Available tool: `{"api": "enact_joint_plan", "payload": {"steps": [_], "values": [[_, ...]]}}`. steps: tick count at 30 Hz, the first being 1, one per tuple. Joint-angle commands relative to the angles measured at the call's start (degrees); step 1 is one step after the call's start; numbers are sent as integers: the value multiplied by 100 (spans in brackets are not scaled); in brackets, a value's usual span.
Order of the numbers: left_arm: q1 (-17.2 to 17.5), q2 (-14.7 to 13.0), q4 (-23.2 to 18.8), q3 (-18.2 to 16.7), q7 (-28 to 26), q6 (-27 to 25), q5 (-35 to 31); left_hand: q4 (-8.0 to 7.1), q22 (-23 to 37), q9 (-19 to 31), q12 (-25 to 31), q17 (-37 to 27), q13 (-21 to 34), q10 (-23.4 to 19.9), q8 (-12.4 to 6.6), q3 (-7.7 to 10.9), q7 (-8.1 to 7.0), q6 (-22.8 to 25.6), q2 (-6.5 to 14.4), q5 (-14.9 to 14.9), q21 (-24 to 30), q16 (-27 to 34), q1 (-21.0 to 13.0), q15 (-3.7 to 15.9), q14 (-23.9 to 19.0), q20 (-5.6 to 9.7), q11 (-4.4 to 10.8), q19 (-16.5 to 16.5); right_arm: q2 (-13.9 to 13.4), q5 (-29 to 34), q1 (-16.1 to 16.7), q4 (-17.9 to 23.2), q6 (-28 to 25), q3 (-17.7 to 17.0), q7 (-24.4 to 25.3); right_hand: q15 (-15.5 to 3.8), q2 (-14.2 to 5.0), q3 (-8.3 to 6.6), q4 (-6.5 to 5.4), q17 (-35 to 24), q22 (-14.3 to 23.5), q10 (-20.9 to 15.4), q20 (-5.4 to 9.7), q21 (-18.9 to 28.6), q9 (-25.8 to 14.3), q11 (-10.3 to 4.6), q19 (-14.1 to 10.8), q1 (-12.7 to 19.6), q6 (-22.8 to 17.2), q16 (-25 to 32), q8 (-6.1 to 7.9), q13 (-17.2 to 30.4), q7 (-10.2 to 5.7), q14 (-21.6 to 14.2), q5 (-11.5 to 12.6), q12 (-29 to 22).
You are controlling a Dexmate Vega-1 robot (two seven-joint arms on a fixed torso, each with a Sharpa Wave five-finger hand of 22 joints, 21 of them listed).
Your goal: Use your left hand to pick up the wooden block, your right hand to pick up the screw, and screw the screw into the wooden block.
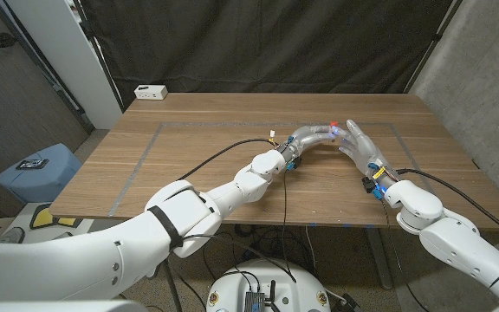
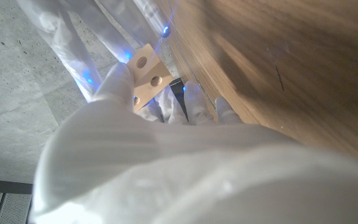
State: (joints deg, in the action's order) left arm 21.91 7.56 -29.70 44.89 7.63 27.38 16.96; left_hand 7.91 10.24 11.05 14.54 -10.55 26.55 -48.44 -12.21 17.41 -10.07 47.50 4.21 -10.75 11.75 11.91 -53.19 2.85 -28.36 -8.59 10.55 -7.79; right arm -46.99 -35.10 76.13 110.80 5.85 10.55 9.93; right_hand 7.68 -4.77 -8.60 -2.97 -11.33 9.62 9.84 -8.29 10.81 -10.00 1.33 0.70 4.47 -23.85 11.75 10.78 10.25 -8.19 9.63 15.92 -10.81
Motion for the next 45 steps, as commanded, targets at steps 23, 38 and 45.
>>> {"api": "enact_joint_plan", "payload": {"steps": [23, 38, 45], "values": [[446, -524, -1236, 81, -254, -462, -139, 28, 30, 19, -146, -14, 8, -62, 87, 89, -225, 134, 127, -41, 5, -25, 12, 307, 32, -44, 201, -9, 91, 238, 403, 252, 10, -452, 389, -14, -32, -1, -35, -23, 14, 262, 14, 23, -30, -11, -35, 18, -54, 11, 20, 24, 23, 723, 34, -44], [396, -535, -1142, 66, -205, -424, -114, 42, 30, 24, -184, -12, 4, 18, 100, 123, -197, 82, 151, -48, 3, -41, 2, 285, 66, -64, 203, -4, 193, 290, 196, 117, -39, -380, 361, -20, -25, -1, -33, -22, 13, 244, 19, 23, -30, -7, -48, 24, -26, 19, 5, 25, 32, 693, 34, -46], [333, -480, -978, 57, -166, -354, -100, 59, 30, 27, -209, -16, 5, 82, 116, 154, -209, 18, 183, -54, 1, -46, -26, 263, 94, -94, 200, 2, 177, 268, 98, 75, -100, -350, 309, -16, -23, -1, -32, -21, 13, 241, 19, 23, -30, -5, -54, 27, -12, 19, -1, 25, 43, 687, 35, -45]]}}
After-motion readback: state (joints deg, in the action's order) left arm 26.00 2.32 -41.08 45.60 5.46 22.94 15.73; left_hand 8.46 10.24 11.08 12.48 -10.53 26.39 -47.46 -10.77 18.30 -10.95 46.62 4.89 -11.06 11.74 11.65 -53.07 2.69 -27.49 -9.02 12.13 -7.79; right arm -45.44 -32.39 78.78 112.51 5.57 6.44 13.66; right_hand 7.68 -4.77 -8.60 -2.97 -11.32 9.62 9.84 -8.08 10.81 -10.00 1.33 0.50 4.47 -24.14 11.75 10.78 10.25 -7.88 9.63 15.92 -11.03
